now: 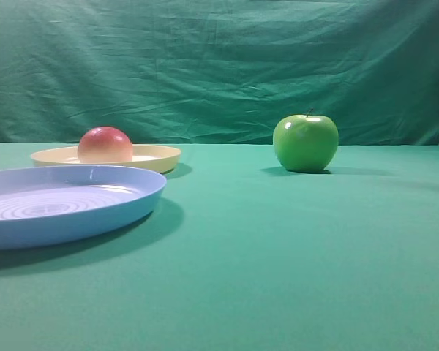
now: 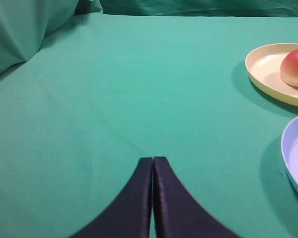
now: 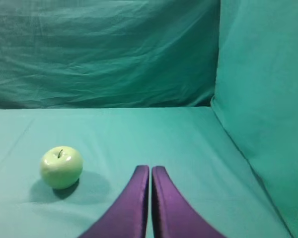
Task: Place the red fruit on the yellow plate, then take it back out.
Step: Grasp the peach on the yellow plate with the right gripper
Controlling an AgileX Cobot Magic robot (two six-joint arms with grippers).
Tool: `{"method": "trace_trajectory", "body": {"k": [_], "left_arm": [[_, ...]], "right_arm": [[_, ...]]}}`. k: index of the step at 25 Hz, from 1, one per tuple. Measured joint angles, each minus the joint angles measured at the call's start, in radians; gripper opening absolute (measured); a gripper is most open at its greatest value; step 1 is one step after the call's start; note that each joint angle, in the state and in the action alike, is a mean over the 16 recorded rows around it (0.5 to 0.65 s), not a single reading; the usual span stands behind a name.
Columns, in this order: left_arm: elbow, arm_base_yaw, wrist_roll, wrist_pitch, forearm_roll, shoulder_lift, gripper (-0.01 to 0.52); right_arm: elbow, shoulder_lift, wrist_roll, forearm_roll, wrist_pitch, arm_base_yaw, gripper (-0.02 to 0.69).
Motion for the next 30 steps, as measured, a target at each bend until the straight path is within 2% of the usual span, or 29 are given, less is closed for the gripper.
{"method": "trace_trajectory", "body": {"k": [7,14,30], "left_arm": [[0.0,0.0,-0.001,0.0,0.0,0.0,0.0],[0.0,0.0,-0.001,0.0,0.0,0.0,0.0],[0.0,0.0,0.001,0.0,0.0,0.0,0.0]], "right_arm": [[0.231,-0.172,0.024,0.0,-0.116,-0.075,0.0],[0.388,-0.251,0.057,0.0,-0.156,-0.099,0.0],[0.465,-0.259,0.036,0.005,-0.089,-0.1,0.0]]}}
